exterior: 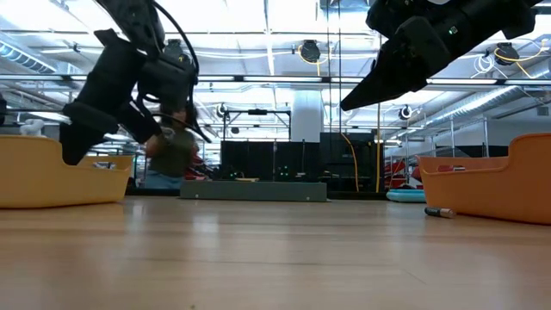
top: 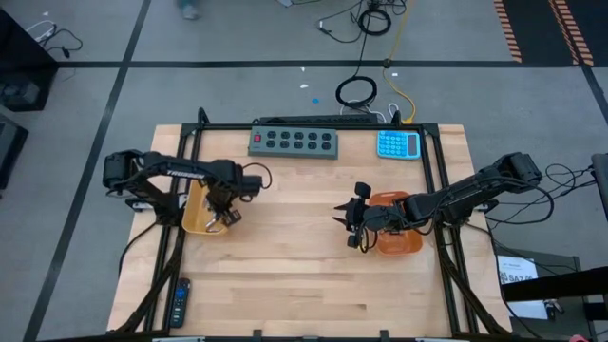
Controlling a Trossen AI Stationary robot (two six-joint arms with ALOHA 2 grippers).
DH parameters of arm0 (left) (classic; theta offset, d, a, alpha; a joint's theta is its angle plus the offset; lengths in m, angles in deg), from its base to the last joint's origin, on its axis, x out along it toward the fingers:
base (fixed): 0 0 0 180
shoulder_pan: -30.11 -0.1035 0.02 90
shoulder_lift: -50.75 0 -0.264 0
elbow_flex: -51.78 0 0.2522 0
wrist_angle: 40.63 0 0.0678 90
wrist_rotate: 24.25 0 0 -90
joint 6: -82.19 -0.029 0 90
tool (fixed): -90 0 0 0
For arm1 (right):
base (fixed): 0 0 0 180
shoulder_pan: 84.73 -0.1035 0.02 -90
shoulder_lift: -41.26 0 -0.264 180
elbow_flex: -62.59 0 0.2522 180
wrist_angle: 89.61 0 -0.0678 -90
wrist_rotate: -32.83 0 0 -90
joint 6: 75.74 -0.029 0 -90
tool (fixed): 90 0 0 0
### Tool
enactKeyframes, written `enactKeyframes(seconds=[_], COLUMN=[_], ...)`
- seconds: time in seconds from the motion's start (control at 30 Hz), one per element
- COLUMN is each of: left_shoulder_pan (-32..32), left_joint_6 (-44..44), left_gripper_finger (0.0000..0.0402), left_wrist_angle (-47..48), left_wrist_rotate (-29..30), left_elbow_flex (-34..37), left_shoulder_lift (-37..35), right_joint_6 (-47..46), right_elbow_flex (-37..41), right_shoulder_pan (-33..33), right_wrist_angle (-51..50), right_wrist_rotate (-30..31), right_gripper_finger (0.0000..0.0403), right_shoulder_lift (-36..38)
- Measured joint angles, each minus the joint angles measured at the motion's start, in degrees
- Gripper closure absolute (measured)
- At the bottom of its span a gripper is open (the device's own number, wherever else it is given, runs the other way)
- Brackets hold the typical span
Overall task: Sort batteries
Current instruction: Put the silver battery into the yellow bin
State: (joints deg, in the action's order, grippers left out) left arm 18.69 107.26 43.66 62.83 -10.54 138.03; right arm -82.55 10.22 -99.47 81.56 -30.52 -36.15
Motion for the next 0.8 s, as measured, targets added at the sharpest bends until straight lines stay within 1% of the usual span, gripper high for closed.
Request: enactKeyframes(seconds=[0.23,0.37,0.53,0.63,0.8], left_shoulder_pan=[-3.35,-4.66,-5.65,-5.71,-5.0], left_joint_6=[-2.54,-3.59,-5.31,-7.63,-8.96], left_gripper_finger=[0.0384,0.0384,0.0384,0.0384,0.0384], left_wrist_angle=[-1.11,-1.82,-3.52,-5.48,-7.96], left_wrist_rotate=[0.15,1.45,1.64,0.64,-1.32], left_elbow_flex=[0.0,0.0,0.0,0.0,0.02], left_shoulder_lift=[-0.02,0.0,-0.01,0.0,0.0], right_joint_6=[0.02,0.22,0.24,0.24,0.46], right_elbow_flex=[-0.02,-0.02,-0.02,-0.02,-0.02], right_shoulder_pan=[0.0,0.0,0.0,0.0,0.0], right_wrist_angle=[-0.02,-0.03,-0.04,-0.04,-0.02], right_wrist_rotate=[0.0,0.0,0.0,0.0,0.0], right_gripper_finger=[0.0282,0.0282,0.0282,0.0282,0.0282], right_shoulder_lift=[0.0,0.0,0.0,0.0,0.0])
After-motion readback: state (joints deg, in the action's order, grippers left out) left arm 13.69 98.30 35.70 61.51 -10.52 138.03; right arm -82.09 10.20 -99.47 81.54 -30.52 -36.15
